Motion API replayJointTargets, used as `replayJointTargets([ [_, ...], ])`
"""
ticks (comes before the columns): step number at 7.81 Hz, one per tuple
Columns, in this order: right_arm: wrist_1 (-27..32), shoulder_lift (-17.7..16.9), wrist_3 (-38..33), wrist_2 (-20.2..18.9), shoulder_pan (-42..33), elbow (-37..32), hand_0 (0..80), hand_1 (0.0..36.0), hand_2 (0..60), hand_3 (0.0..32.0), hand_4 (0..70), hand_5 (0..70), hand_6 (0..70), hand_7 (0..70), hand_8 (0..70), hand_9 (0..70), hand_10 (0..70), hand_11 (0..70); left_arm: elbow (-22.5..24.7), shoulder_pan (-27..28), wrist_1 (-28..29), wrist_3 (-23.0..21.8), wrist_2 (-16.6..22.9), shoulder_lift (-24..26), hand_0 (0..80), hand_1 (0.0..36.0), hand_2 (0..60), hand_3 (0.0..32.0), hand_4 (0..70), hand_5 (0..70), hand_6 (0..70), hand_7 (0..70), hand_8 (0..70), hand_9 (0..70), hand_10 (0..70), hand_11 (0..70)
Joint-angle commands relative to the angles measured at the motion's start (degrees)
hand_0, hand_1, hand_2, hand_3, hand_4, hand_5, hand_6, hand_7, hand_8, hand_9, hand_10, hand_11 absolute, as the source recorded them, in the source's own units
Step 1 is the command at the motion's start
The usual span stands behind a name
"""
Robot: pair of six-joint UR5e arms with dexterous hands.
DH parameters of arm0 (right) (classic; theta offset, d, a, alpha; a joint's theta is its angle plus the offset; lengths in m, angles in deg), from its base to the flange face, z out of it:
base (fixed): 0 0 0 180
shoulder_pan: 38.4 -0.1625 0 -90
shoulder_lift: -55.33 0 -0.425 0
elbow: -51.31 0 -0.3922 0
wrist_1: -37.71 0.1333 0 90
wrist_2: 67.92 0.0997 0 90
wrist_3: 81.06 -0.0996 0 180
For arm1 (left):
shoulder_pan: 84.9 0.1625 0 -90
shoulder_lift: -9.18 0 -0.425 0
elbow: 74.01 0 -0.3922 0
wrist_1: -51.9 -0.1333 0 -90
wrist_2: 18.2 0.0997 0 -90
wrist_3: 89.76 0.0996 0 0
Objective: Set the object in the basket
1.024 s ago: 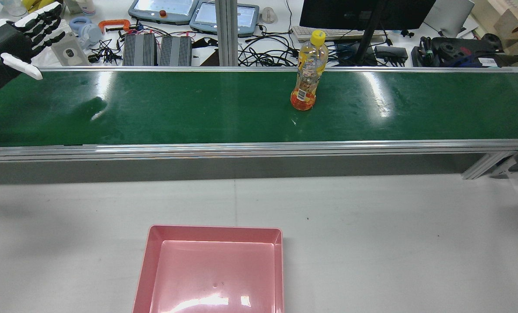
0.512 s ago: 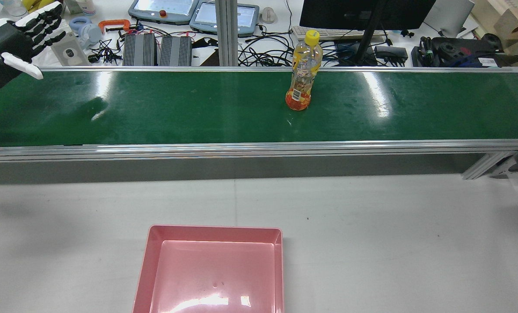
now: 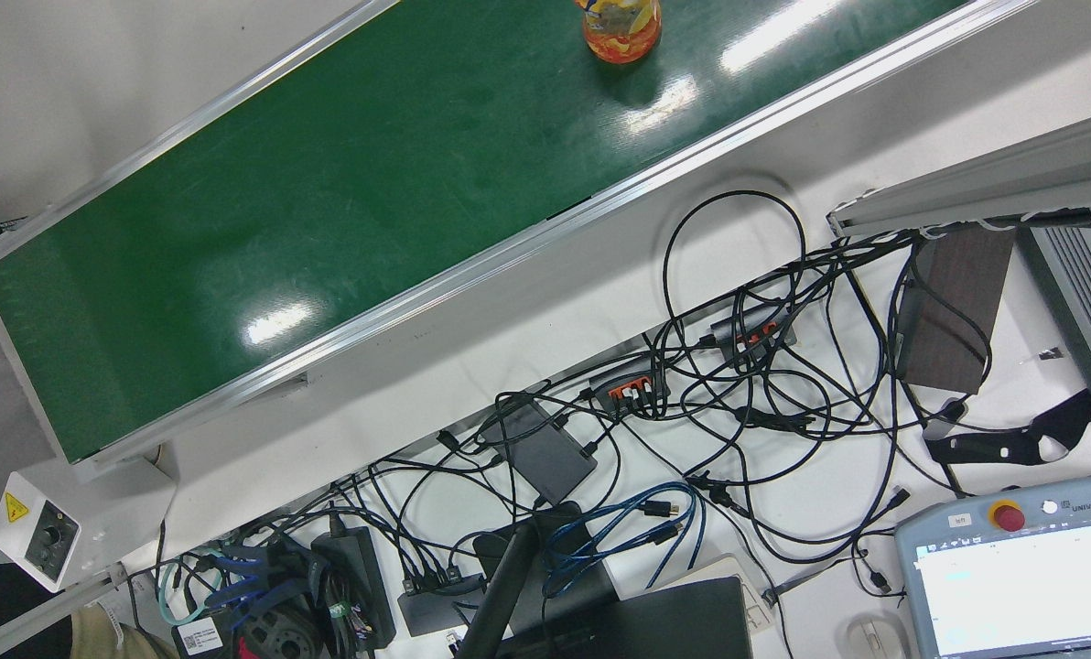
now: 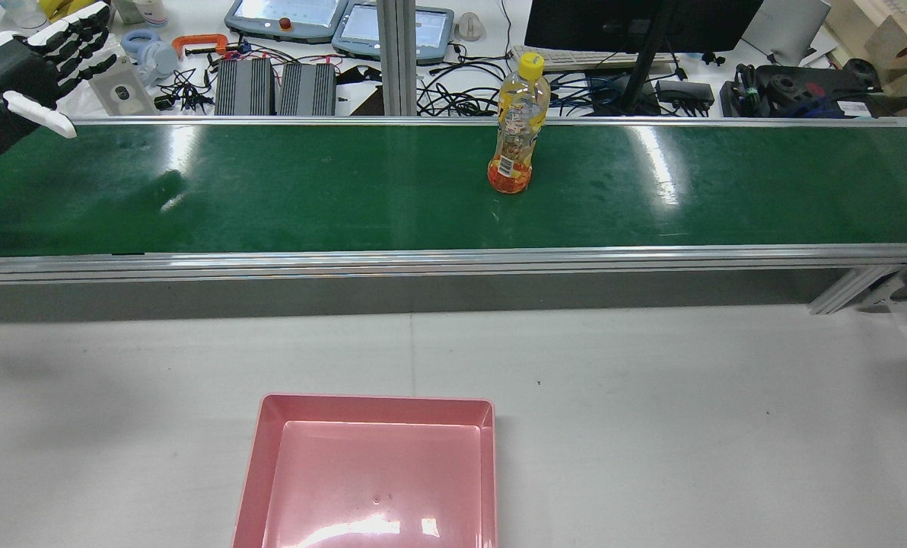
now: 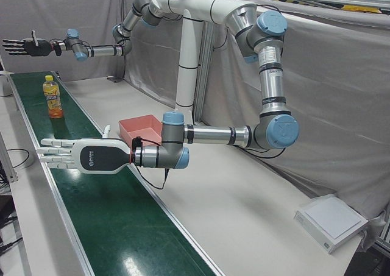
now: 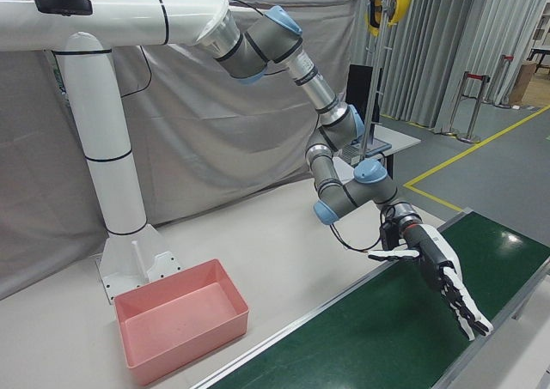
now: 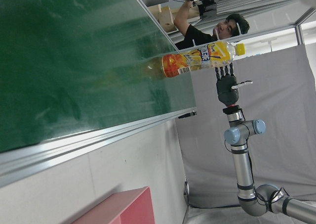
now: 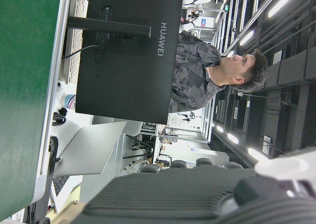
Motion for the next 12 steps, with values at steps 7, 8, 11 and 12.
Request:
replayJointTargets([
  [7, 0.0, 0.0, 0.0, 0.0, 0.1, 0.0, 0.0, 0.0, 0.0, 0.0, 0.0, 0.0, 0.0, 0.0, 0.0, 0.0, 0.0, 0.0, 0.2, 0.0, 0.1, 0.0, 0.0, 0.2, 53.7, 7.7, 0.0, 0.0, 4.1, 6.5, 0.9, 0.0, 0.0, 0.3, 4.2, 7.8],
  [8, 0.0, 0.0, 0.0, 0.0, 0.1, 0.0, 0.0, 0.0, 0.0, 0.0, 0.0, 0.0, 0.0, 0.0, 0.0, 0.0, 0.0, 0.0, 0.2, 0.0, 0.1, 0.0, 0.0, 0.2, 53.4, 7.7, 0.0, 0.0, 4.1, 6.5, 0.8, 0.0, 0.0, 0.2, 4.3, 7.9],
  [11, 0.0, 0.0, 0.0, 0.0, 0.0, 0.0, 0.0, 0.0, 0.0, 0.0, 0.0, 0.0, 0.0, 0.0, 0.0, 0.0, 0.0, 0.0, 0.2, 0.0, 0.1, 0.0, 0.0, 0.3, 53.4, 7.8, 0.0, 0.0, 4.0, 6.6, 0.8, 0.0, 0.0, 0.2, 4.3, 7.9],
  [12, 0.0, 0.0, 0.0, 0.0, 0.0, 0.0, 0.0, 0.0, 0.0, 0.0, 0.0, 0.0, 0.0, 0.0, 0.0, 0.0, 0.0, 0.0, 0.2, -0.1, 0.1, 0.0, -0.1, 0.3, 53.3, 7.7, 0.0, 0.0, 4.0, 6.3, 0.9, 0.0, 0.0, 0.3, 4.3, 7.9],
])
